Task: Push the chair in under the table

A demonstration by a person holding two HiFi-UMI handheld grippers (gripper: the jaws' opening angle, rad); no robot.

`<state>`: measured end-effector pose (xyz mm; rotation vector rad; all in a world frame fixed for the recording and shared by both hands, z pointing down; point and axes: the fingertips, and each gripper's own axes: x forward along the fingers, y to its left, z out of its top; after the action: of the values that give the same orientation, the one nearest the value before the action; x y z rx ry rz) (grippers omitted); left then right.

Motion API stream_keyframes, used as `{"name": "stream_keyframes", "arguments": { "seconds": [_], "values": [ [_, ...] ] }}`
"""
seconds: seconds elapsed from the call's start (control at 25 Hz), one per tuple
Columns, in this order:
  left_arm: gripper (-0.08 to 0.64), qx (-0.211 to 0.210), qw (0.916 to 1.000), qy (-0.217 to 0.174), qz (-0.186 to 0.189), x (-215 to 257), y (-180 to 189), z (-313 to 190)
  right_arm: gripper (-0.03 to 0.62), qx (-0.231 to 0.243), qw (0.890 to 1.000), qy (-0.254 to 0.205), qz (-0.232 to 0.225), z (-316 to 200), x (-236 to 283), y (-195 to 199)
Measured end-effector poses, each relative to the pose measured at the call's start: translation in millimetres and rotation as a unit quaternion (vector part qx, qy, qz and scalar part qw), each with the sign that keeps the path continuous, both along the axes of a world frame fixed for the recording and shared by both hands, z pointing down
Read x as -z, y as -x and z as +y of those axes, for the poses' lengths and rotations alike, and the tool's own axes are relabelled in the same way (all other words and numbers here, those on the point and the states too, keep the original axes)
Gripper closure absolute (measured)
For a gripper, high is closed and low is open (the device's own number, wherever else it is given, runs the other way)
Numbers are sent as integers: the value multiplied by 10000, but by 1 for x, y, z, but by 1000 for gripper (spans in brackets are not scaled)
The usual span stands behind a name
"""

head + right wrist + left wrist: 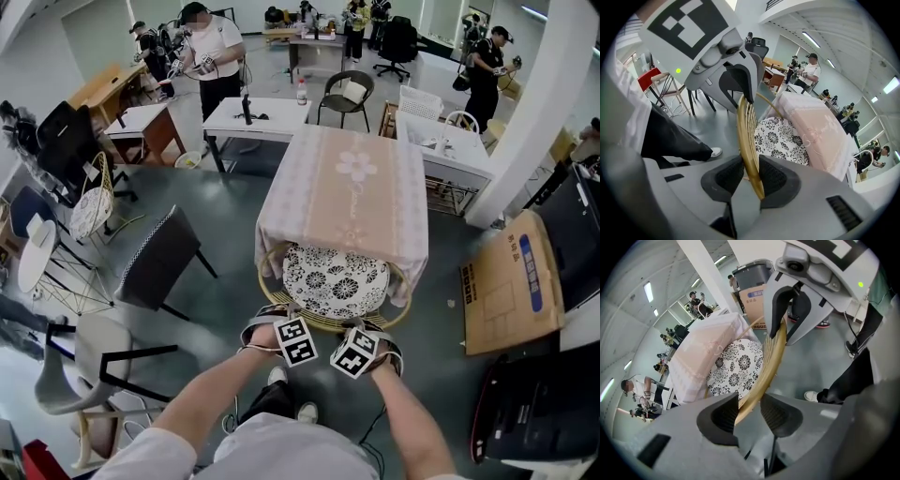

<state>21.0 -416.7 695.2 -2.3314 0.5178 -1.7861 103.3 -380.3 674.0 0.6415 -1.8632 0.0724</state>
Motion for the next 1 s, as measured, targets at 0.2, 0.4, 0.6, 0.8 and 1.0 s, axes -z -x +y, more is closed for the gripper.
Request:
{"name": "stream_keyframes", "arguments": {
  "seconds": [0.2,0.4,0.6,0.8,1.0],
  "values": [
    [417,-77,10000,4,13,-1,2,-5,508,0,10000,34,-35,-3,0,3],
    [416,-153,9999,20,31,0,2,-6,505,-97,9999,-11,-28,-4,-1,1],
    [411,-140,9999,-4,67,-2,3,-3,469,-565,9982,-56,-201,-4,0,-1],
    [411,90,9994,-295,152,6,5,0,468,-817,9959,-298,-236,-1,9,-3],
    [411,545,9964,-283,588,24,-2,11,476,-1256,9890,-476,-614,6,25,-13]
  ]
}}
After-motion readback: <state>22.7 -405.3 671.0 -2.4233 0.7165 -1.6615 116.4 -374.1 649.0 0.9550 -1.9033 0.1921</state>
